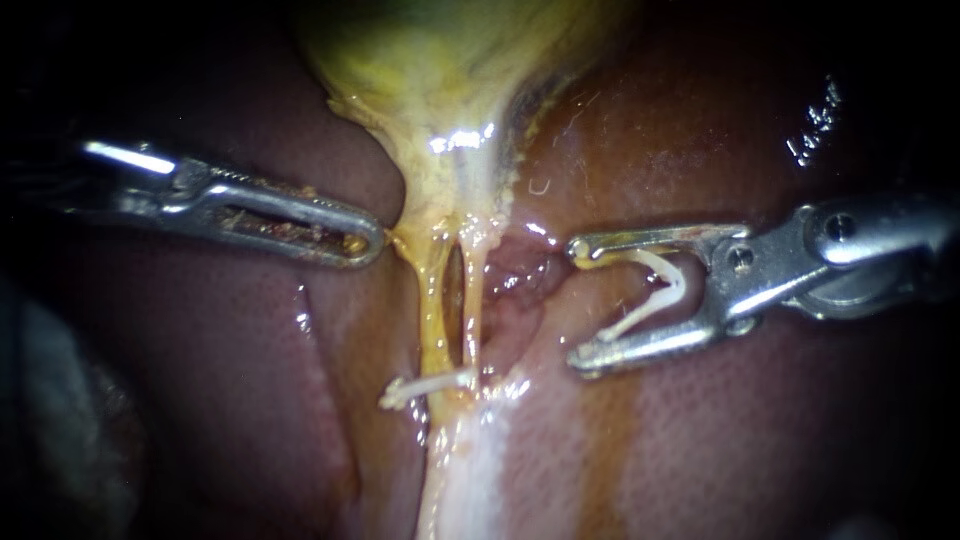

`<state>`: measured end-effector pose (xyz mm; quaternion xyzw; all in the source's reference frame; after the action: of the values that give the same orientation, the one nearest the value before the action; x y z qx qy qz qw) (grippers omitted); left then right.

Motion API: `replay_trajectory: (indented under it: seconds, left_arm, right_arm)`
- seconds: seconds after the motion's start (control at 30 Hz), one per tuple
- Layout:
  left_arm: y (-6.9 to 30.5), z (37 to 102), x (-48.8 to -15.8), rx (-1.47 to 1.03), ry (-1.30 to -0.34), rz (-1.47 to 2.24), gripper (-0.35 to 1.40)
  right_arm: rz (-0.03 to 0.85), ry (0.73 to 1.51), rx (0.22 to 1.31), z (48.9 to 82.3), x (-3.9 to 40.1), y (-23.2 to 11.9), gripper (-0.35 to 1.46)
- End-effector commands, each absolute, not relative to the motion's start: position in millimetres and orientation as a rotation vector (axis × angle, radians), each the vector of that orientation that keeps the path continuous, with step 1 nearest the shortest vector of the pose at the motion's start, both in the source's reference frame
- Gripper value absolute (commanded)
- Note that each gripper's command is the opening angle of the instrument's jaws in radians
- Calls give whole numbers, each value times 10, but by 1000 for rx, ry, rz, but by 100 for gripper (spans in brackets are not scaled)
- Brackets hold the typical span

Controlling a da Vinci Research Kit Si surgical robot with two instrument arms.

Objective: Clipping second clip left tube

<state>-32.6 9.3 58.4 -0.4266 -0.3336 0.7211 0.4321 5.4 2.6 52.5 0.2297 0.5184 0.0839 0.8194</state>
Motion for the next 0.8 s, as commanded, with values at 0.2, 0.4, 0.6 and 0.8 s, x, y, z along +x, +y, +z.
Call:
replay_trajectory:
  seconds: [0.2, 0.4, 0.6, 0.8]
  left_arm:
    - [105, 566, -309, -1093, -858, 1775, -35]
    - [127, 531, -273, -1120, -844, 1721, -35]
    - [132, 517, -253, -1126, -833, 1705, -35]
    - [129, 518, -256, -1126, -829, 1705, -35]
  right_arm:
    - [178, 1104, 489, 525, 54, 26, 50]
    - [178, 1104, 489, 525, 55, 26, 50]
    - [179, 1104, 489, 523, 58, 25, 50]
    - [240, 1087, 535, 513, 80, 18, 50]
